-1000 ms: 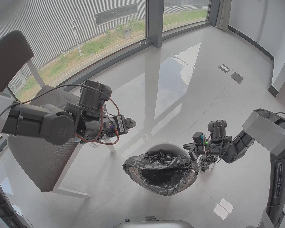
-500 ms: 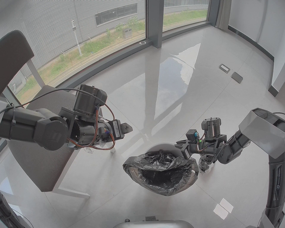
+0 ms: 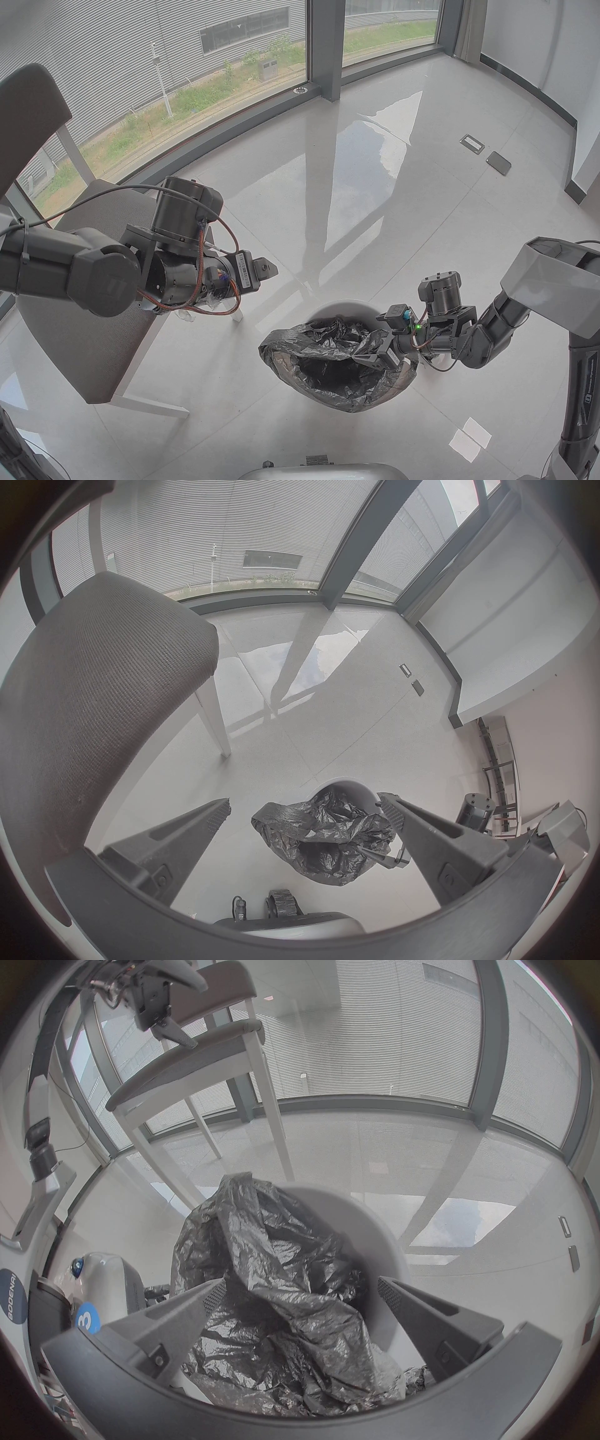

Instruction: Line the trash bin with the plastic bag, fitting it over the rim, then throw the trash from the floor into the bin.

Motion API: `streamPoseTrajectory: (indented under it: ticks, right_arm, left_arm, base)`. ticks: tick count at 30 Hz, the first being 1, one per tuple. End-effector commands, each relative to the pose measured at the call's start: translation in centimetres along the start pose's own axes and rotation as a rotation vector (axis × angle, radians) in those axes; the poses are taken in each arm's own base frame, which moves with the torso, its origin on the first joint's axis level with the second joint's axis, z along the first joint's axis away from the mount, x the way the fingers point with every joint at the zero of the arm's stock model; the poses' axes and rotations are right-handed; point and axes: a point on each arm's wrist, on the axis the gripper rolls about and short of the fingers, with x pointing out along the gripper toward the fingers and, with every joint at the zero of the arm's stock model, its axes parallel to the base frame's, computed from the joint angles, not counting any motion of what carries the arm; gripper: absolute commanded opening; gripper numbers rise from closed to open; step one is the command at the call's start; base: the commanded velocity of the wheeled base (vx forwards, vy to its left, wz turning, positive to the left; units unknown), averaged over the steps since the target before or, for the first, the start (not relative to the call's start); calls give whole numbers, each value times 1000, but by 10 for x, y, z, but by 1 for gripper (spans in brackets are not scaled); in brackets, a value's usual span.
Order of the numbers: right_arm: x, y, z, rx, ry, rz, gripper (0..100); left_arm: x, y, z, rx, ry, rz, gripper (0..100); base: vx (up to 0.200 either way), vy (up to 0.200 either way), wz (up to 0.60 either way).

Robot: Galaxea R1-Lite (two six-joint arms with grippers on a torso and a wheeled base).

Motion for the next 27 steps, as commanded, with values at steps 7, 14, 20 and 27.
streamPoseTrajectory:
  ticks: [7, 14, 20, 27]
  right_arm:
    - [16, 3, -21, -7, 51, 26, 100]
    - [29, -4, -24, -21, 44, 18, 0]
    - [33, -6, -26, -18, 44, 12, 0]
    - [30, -13, -25, -9, 34, -6, 0]
  left_arm:
    - [-1, 0, 0, 0, -3, 0, 100]
    - [-1, 0, 0, 0, -2, 1, 100]
    - [1, 1, -1, 1, 3, 4, 100]
    - [2, 0, -2, 4, 7, 5, 100]
  base:
    - [0, 0, 0]
    - [0, 0, 0]
    - [0, 0, 0]
    - [0, 0, 0]
